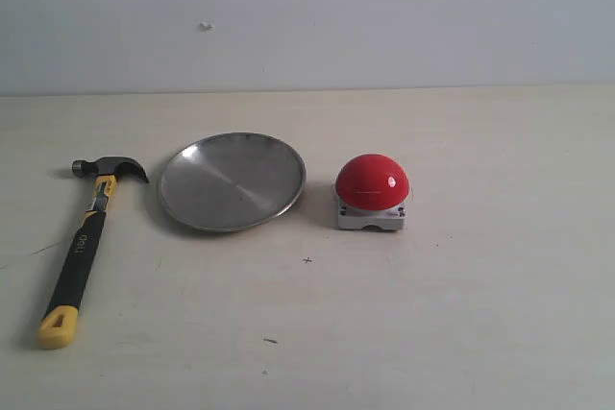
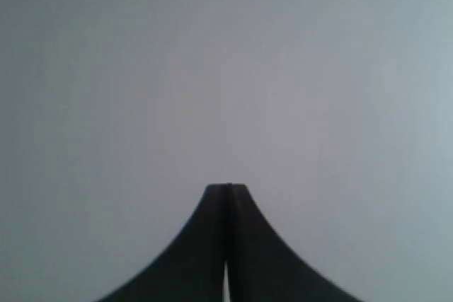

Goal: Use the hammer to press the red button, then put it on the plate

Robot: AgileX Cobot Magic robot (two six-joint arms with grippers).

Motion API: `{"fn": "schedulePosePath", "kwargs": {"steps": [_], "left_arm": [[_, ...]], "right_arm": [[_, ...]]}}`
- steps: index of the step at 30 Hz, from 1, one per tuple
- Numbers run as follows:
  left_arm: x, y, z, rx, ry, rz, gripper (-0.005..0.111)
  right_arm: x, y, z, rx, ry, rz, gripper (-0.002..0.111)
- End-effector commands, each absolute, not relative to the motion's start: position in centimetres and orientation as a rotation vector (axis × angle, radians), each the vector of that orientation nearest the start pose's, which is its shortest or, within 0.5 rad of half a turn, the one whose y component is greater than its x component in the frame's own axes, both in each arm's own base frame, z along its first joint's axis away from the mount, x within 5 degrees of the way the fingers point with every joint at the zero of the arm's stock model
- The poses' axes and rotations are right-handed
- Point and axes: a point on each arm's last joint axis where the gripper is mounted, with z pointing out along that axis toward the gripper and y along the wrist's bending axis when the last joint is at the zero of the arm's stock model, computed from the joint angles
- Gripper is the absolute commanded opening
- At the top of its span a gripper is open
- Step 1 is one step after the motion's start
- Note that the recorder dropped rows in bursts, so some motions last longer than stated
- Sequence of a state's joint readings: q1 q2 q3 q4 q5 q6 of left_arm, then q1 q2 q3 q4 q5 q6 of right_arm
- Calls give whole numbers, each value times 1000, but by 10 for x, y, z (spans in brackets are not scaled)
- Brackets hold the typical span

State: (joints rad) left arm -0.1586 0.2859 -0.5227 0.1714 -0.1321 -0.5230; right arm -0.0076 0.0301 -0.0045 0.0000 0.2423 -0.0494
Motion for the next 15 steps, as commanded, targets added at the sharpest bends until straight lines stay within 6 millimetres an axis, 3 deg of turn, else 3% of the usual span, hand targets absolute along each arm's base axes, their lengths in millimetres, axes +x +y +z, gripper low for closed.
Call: {"fn": "schedulePosePath", "kwargs": {"steps": [1,4,7,15], "left_arm": [[112,-15,398,-116,1505,-328,0],[161,-20,395,-113,1758,-233,0],[212,-25,376,-121,2049,-141,0],[305,-38,321,-32,2548,50,0]], "right_arm": [[57,-1,191,-29,1740,-45,0],[57,-1,191,-29,1740,-45,0],[57,-1,191,-29,1740,-45,0],[57,-1,191,-29,1742,-45,0]]}}
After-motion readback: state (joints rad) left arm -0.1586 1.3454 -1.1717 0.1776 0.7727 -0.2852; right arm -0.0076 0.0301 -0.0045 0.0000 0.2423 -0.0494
